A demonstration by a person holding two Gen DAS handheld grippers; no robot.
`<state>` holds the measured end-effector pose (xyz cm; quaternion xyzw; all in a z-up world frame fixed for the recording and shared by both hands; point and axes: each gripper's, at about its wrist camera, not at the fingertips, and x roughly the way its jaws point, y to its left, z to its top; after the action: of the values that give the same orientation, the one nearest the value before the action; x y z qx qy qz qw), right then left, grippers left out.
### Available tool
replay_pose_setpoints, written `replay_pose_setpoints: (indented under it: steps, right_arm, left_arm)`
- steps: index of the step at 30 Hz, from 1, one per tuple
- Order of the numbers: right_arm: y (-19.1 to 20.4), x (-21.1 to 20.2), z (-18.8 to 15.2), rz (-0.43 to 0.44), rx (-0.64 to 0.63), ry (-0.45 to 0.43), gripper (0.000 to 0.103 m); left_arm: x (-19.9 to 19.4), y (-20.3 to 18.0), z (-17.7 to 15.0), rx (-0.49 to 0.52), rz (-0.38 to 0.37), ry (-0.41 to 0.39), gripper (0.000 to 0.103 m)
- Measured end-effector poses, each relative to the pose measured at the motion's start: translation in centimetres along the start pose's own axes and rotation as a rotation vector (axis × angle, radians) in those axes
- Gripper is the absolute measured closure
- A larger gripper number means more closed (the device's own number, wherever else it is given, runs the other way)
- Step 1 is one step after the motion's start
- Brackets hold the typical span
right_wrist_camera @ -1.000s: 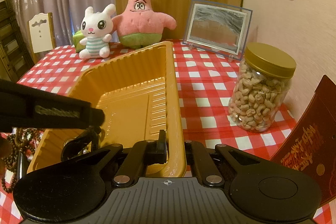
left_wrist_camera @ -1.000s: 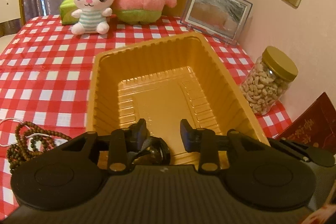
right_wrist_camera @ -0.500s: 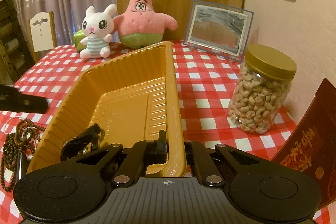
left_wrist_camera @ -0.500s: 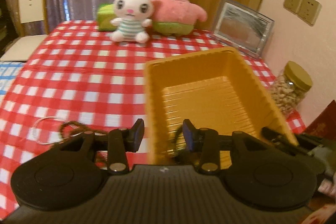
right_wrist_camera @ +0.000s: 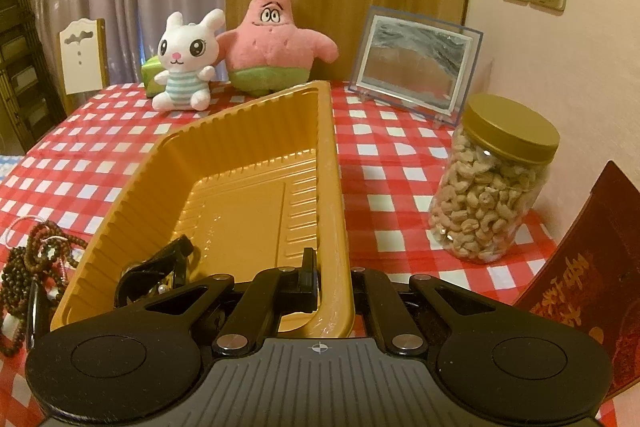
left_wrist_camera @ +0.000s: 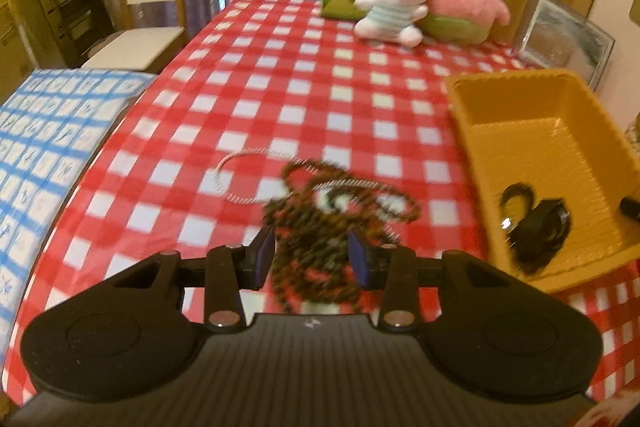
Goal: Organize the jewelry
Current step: 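Grasp the black cylindrical case beside the beads with the left tool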
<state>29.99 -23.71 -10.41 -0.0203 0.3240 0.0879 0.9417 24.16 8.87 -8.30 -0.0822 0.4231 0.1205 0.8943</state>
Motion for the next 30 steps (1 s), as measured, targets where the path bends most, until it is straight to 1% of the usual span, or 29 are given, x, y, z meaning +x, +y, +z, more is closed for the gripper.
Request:
replay_pose_setpoints:
  steps: [6, 10, 15, 21, 26, 30]
  right_arm:
    - [-0.3, -0.2, -0.2, -0.014, 0.001, 0.01, 0.099]
    - [-0.4, -0.4, -0.4, -0.017, 0.004, 0.014, 0.099]
    - [-0.6, -0.7, -0.6, -0.023, 0.011, 0.019, 0.099]
    - [-0.9, -1.0, -0.7, -0.03, 0.015, 0.024, 0.099]
    - [-1.0, -1.1, -0.8, -0.03, 0.015, 0.025, 0.099]
    - [-1.0, -1.1, -0.8, -0.03, 0.014, 0.024, 0.099]
  left_arm:
    - [-0.1, 0.2, -1.8, 0.006, -0.013, 0.034, 0.066]
    - [-0.2, -0.4, -2.6, 0.019, -0.042, 0.051, 0.066]
    - [-0.4, -1.7, -3.3, 0.053, -0.098, 0.065, 0.066]
    - [0.2, -3.5, -3.8, 0.083, -0.136, 0.078, 0.066]
    - [1.2, -4.7, -3.8, 0.106, -0.14, 0.082, 0.066]
    - [2.2, -5.2, -3.6, 0.108, -0.126, 0.091, 0.066]
